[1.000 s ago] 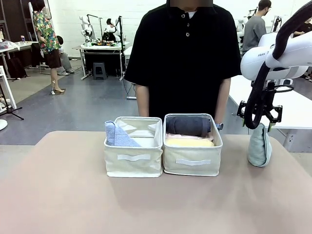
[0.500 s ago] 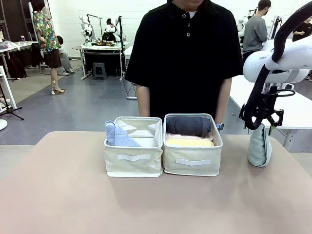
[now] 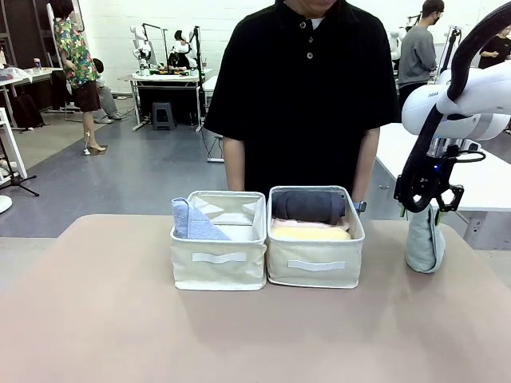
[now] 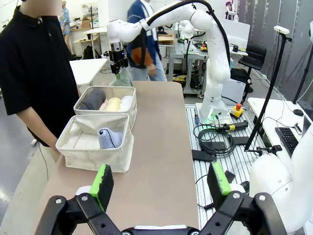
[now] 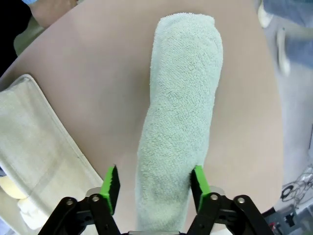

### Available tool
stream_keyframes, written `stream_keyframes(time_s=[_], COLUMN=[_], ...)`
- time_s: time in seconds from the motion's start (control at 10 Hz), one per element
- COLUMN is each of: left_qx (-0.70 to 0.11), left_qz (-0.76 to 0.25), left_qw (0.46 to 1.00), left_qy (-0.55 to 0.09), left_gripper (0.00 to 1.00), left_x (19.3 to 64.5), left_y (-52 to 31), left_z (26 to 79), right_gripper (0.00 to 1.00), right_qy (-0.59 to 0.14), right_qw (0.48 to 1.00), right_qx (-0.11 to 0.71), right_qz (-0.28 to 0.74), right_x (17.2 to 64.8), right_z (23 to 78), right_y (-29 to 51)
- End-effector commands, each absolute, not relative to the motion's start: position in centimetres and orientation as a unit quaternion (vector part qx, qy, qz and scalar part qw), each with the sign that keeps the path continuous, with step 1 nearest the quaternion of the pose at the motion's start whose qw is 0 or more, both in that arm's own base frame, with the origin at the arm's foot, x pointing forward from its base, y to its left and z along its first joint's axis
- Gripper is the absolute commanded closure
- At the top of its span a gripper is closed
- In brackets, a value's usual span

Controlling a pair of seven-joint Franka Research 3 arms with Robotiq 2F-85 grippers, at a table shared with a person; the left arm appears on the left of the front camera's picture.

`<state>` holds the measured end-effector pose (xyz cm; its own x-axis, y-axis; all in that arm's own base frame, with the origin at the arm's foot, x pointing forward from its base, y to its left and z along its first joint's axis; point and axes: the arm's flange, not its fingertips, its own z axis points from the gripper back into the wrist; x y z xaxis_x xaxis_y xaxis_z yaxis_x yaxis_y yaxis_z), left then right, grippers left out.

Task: Sort the towels based on their folding style.
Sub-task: Pick up another triangle-folded towel from the table and place it in the left Fabric basket.

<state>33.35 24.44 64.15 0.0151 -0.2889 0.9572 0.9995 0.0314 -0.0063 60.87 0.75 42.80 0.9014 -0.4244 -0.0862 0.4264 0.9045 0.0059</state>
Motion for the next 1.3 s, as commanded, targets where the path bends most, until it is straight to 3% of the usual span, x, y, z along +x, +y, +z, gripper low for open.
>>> stream_keyframes(time_s=[0.0, 0.1, 0.2, 0.4, 0.9, 1.0, 1.2], left_qx=[-0.417, -0.417, -0.417, -0.417, -0.417, -0.417, -0.417], left_qz=[-0.557, -0.557, -0.557, -0.557, -0.557, -0.557, -0.557], left_qw=[0.575, 0.575, 0.575, 0.575, 0.575, 0.575, 0.575], left_qy=[-0.430, -0.430, -0.430, -0.430, -0.430, -0.430, -0.430], left_gripper=[0.00, 0.00, 0.00, 0.00, 0.00, 0.00, 0.00], left_x=[33.2, 33.2, 33.2, 33.2, 33.2, 33.2, 33.2], left_y=[24.8, 24.8, 24.8, 24.8, 24.8, 24.8, 24.8], left_z=[64.4, 64.4, 64.4, 64.4, 64.4, 64.4, 64.4], right_gripper=[1.00, 1.00, 0.84, 1.00, 1.00, 1.00, 1.00], right_qy=[0.043, 0.044, 0.045, 0.047, 0.063, 0.078, 0.027], right_qw=[0.976, 0.976, 0.976, 0.976, 0.982, 0.990, 0.999], right_qx=[0.021, 0.020, 0.021, 0.022, 0.017, -0.024, -0.031], right_qz=[-0.213, -0.212, -0.212, -0.210, -0.175, -0.116, -0.010], right_x=[61.5, 61.5, 61.5, 61.5, 61.0, 59.1, 52.6], right_z=[42.9, 42.9, 42.9, 42.9, 43.3, 45.4, 53.8], right_y=[0.5, 0.4, 0.3, 0.2, 0.2, 0.7, 1.6])
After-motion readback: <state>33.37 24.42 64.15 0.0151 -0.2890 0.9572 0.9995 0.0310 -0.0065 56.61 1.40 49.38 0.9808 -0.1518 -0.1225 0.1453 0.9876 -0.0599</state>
